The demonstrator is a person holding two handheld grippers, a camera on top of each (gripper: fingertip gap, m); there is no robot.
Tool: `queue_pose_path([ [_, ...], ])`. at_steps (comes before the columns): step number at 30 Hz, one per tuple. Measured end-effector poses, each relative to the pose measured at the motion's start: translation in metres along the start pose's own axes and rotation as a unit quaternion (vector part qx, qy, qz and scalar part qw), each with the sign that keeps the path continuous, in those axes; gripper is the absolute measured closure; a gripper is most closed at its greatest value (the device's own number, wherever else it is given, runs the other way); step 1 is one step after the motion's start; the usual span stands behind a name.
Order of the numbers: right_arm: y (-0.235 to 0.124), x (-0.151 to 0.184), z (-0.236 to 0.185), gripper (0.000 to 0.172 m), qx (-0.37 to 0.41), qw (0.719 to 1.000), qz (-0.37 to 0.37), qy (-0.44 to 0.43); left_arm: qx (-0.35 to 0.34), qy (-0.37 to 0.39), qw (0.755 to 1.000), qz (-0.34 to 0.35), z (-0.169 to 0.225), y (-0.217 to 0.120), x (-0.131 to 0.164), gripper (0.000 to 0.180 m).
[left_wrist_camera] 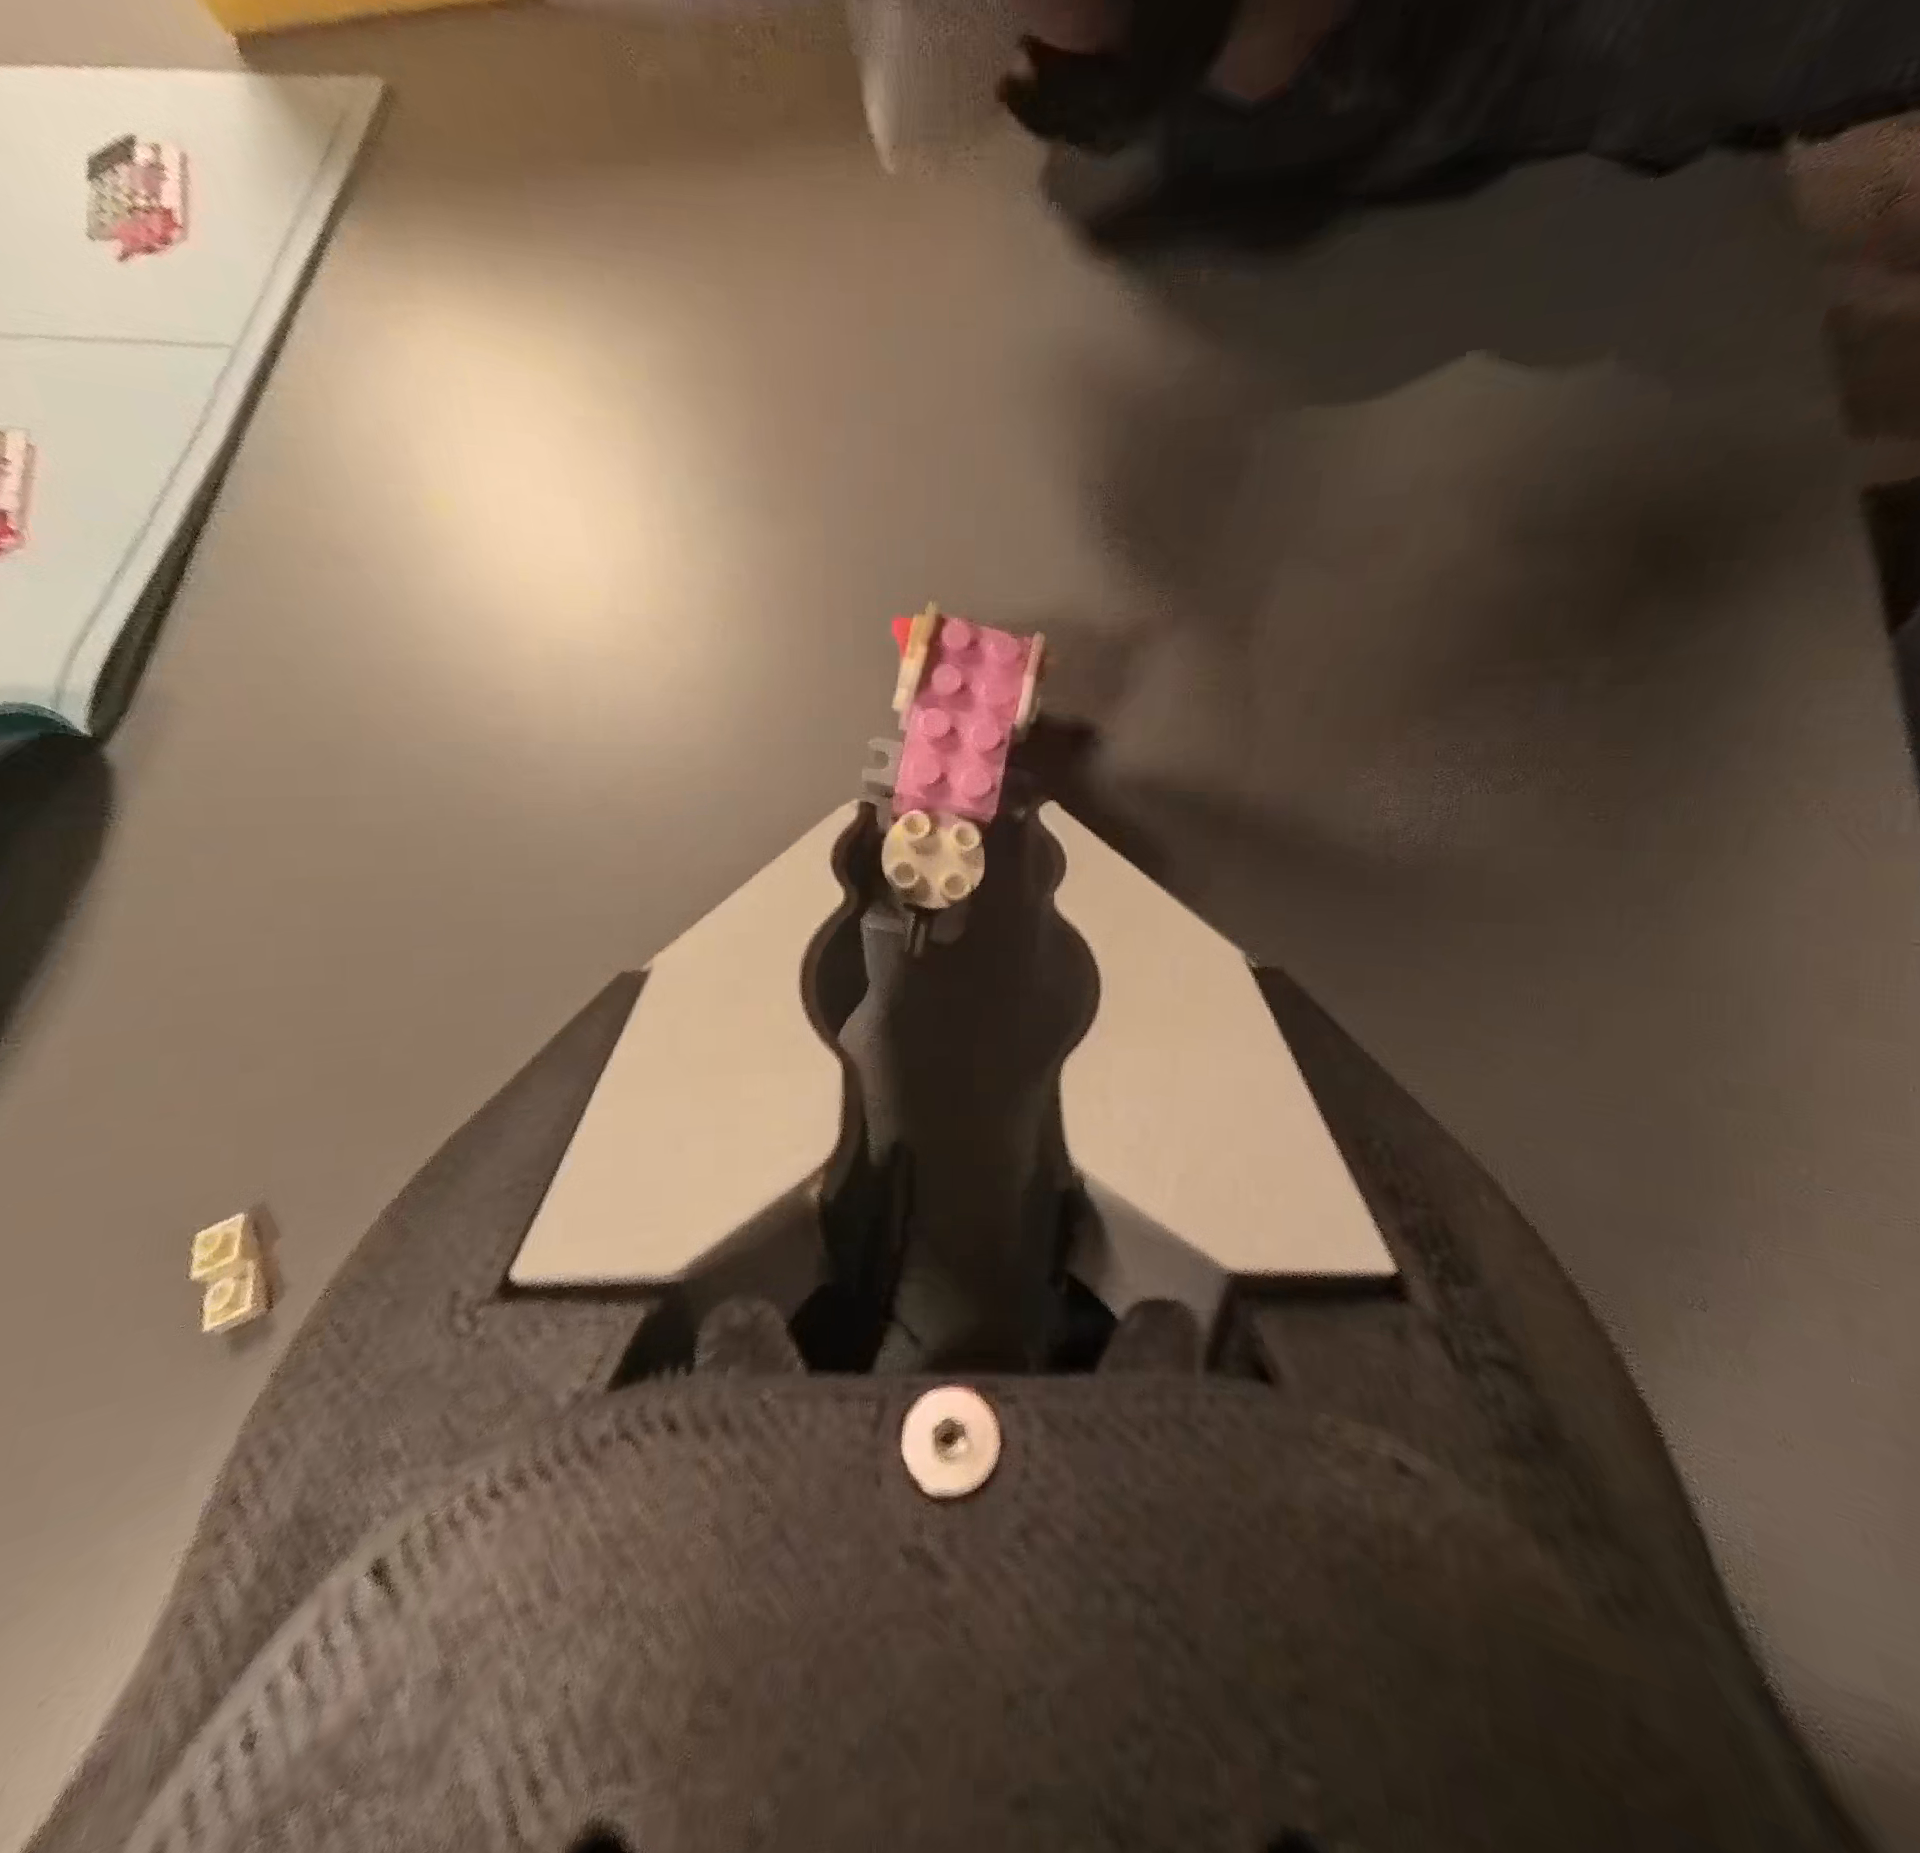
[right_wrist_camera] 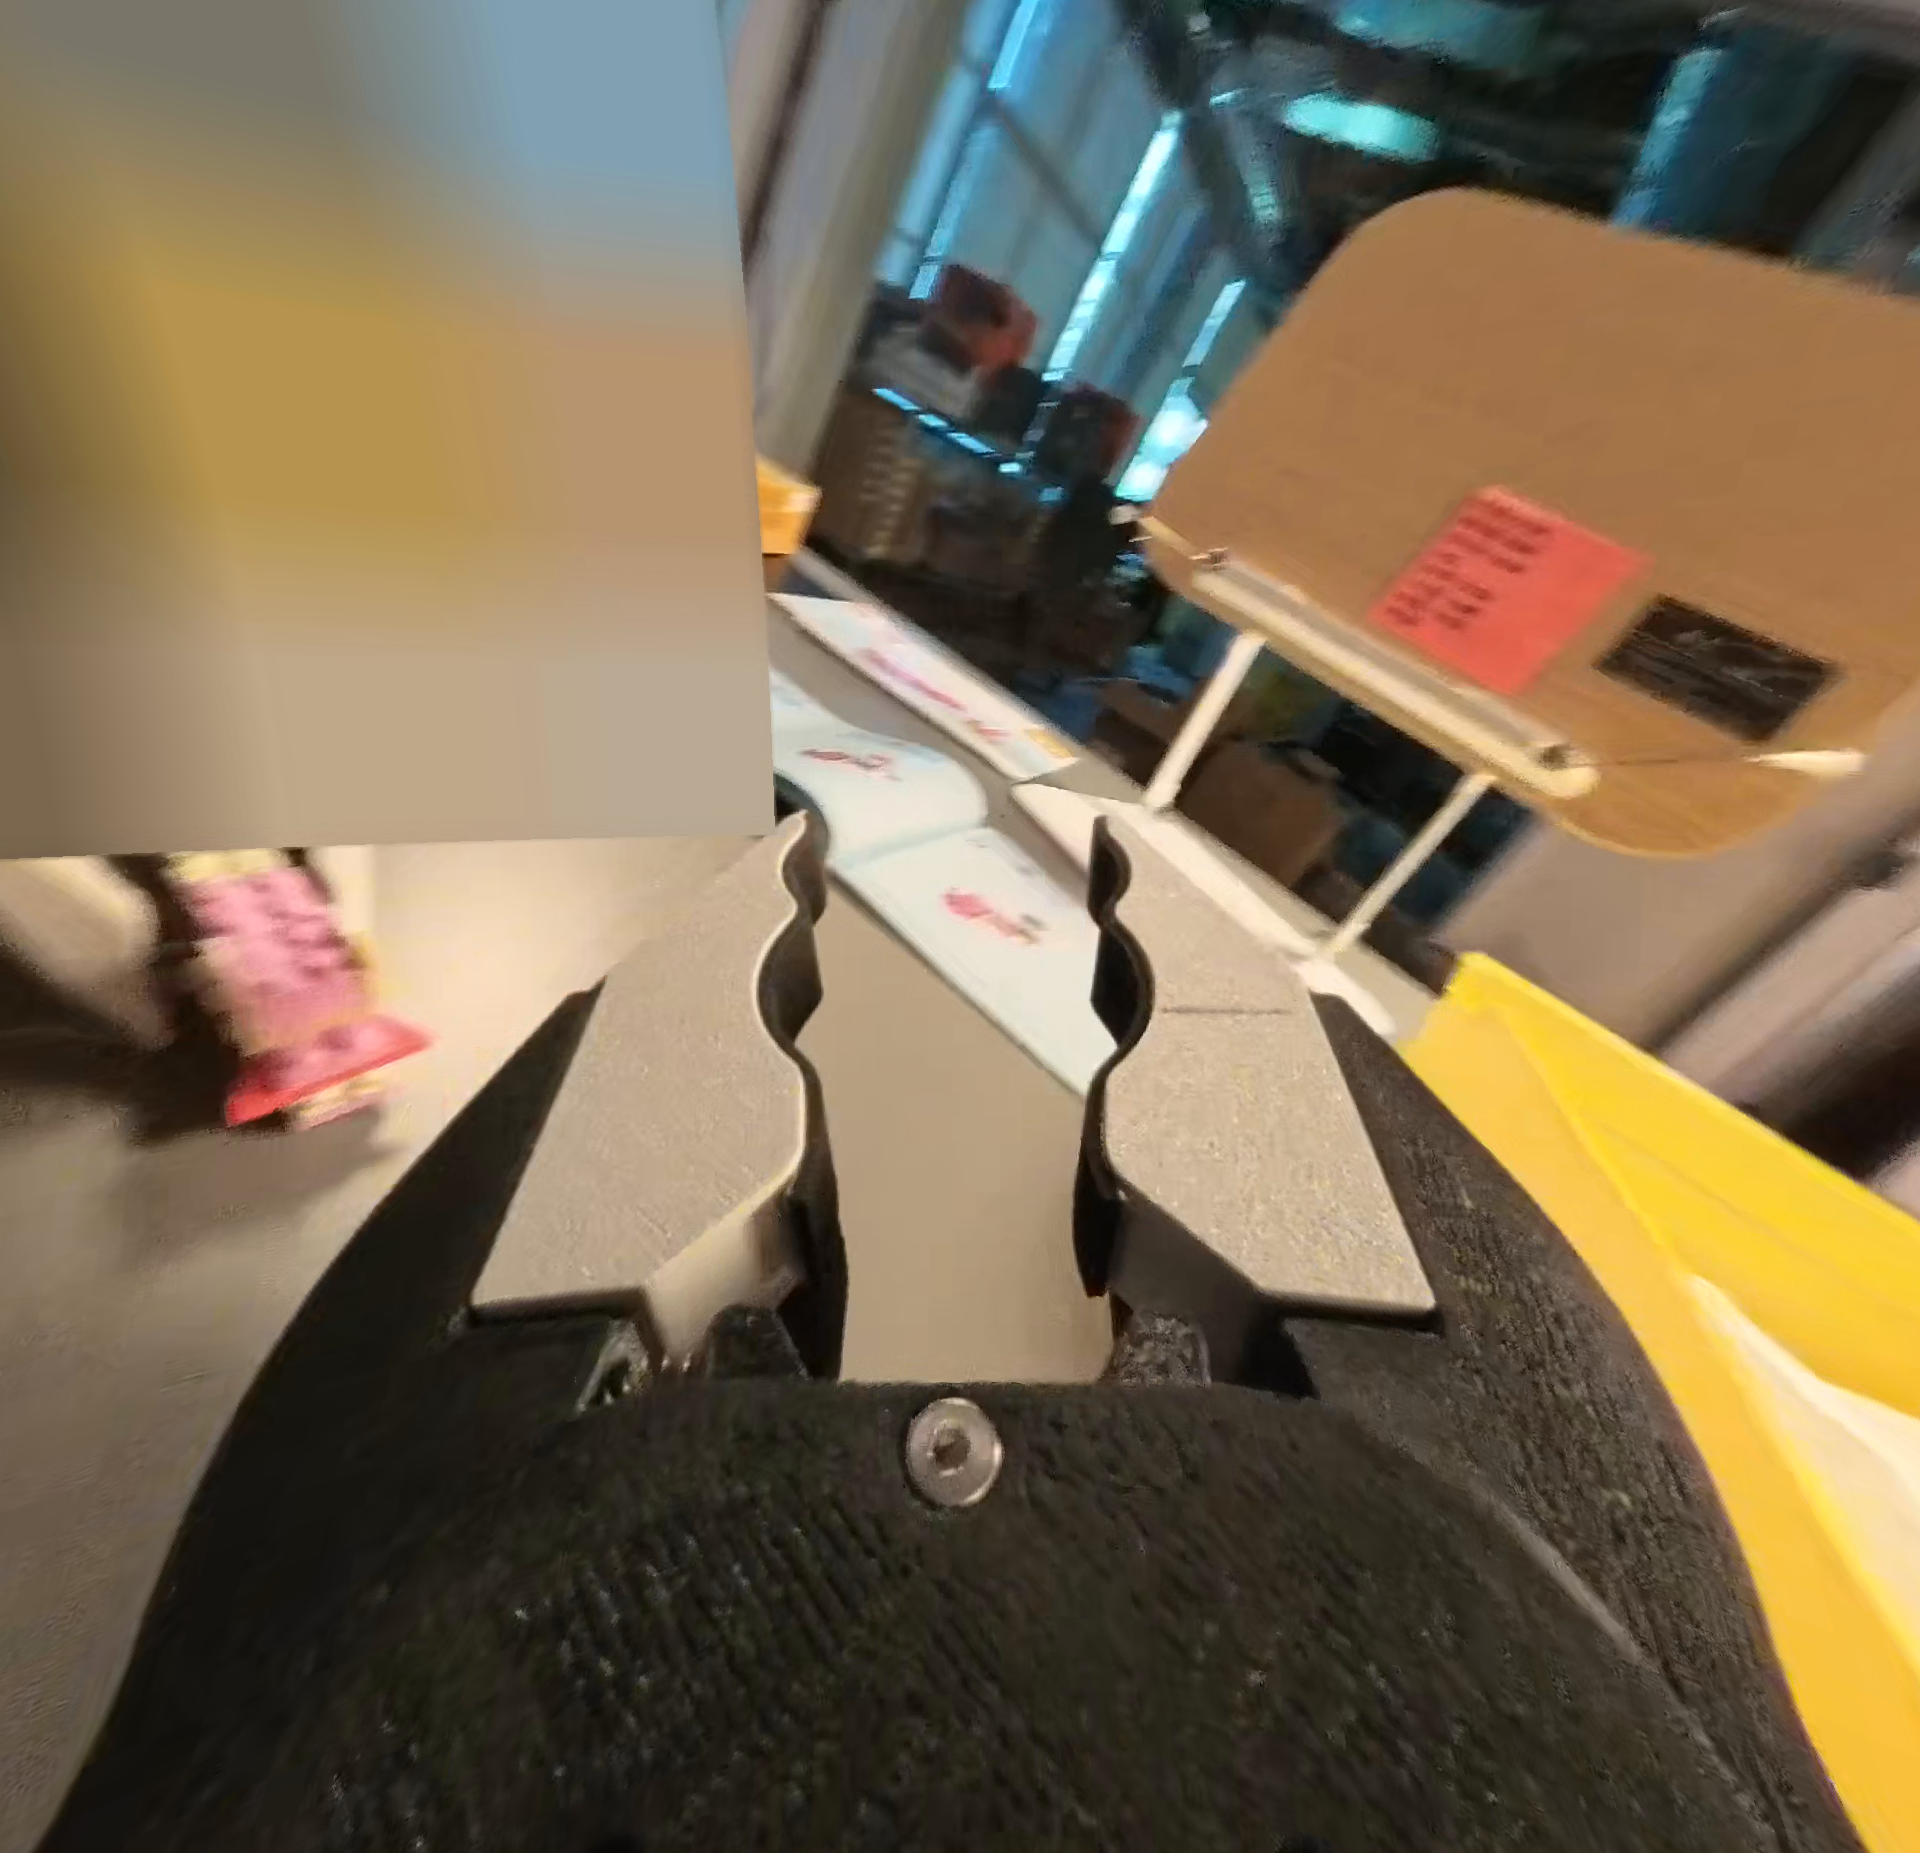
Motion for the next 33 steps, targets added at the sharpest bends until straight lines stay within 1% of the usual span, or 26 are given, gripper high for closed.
queue_pose_path([
  [2,-0.001,-0.005,0.006,0.123,0.036,0.999,0.026,-0.030,-0.012,0.011,1.000,0.002,0.002,0.000,0.000,0.153],
  [4,0.000,-0.001,0.008,0.120,0.041,0.999,0.013,-0.024,-0.013,0.014,1.000,0.004,0.003,0.000,0.000,0.151],
  [7,-0.001,0.000,0.011,0.119,0.052,0.998,0.013,-0.013,-0.013,-0.005,1.000,0.003,0.002,-0.001,0.000,0.109],
  [8,-0.001,0.000,0.012,0.119,0.055,0.998,0.013,-0.010,-0.018,-0.008,1.000,0.009,0.002,-0.003,-0.001,0.103],
  [10,-0.002,0.001,0.014,0.119,0.059,0.998,0.013,-0.004,-0.041,0.008,0.998,0.047,0.010,-0.017,-0.012,0.102],
  [13,-0.004,0.001,0.016,0.119,0.066,0.998,0.015,0.000,-0.076,0.010,0.985,0.152,0.041,-0.068,-0.042,0.105],
  [14,-0.005,0.000,0.017,0.120,0.070,0.997,0.015,0.001,-0.104,0.005,0.979,0.174,0.050,-0.090,-0.050,0.107],
  [16,-0.005,0.001,0.018,0.121,0.075,0.997,0.017,0.004,-0.189,-0.001,0.963,0.194,0.058,-0.142,-0.055,0.112],
  [18,-0.005,0.001,0.019,0.121,0.079,0.997,0.018,0.010,-0.291,-0.023,0.938,0.187,0.052,-0.198,-0.048,0.123],
  [20,-0.006,0.001,0.020,0.121,0.080,0.996,0.020,0.017,-0.404,-0.061,0.903,0.133,0.033,-0.253,-0.025,0.135],
  [22,-0.005,0.002,0.021,0.121,0.079,0.996,0.018,0.024,-0.502,-0.091,0.860,0.032,0.009,-0.300,0.010,0.144],
  [23,-0.005,0.002,0.021,0.121,0.079,0.996,0.017,0.026,-0.522,-0.106,0.846,-0.032,-0.003,-0.317,0.028,0.149],
  [24,-0.005,0.003,0.021,0.122,0.077,0.996,0.017,0.028,-0.527,-0.126,0.836,-0.090,-0.015,-0.328,0.046,0.153],
  [25,-0.005,0.003,0.021,0.122,0.076,0.997,0.017,0.030,-0.511,-0.148,0.836,-0.133,-0.026,-0.334,0.061,0.163],
  [26,-0.005,0.003,0.020,0.122,0.074,0.997,0.016,0.030,-0.480,-0.166,0.847,-0.156,-0.035,-0.333,0.072,0.178],
  [28,-0.004,0.003,0.020,0.123,0.072,0.997,0.015,0.030,-0.422,-0.197,0.865,-0.187,-0.053,-0.322,0.091,0.180],
  [29,-0.004,0.004,0.020,0.123,0.071,0.997,0.014,0.030,-0.396,-0.207,0.867,-0.221,-0.061,-0.316,0.101,0.180],
  [31,-0.004,0.004,0.020,0.124,0.070,0.997,0.013,0.030,-0.358,-0.208,0.861,-0.294,-0.075,-0.307,0.118,0.180],
  [33,-0.004,0.004,0.019,0.125,0.067,0.997,0.012,0.030,-0.332,-0.213,0.854,-0.338,-0.086,-0.299,0.130,0.180],
])
Point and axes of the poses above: each gripper's, where its closed fingertips meet, y out along the fingers, x out of its underside, z = x × y across the jaws, the point moved 8 cm from there along -y, back along the fingers, and after that the axes turned 10 degrees about z, right-handed, at the moved point
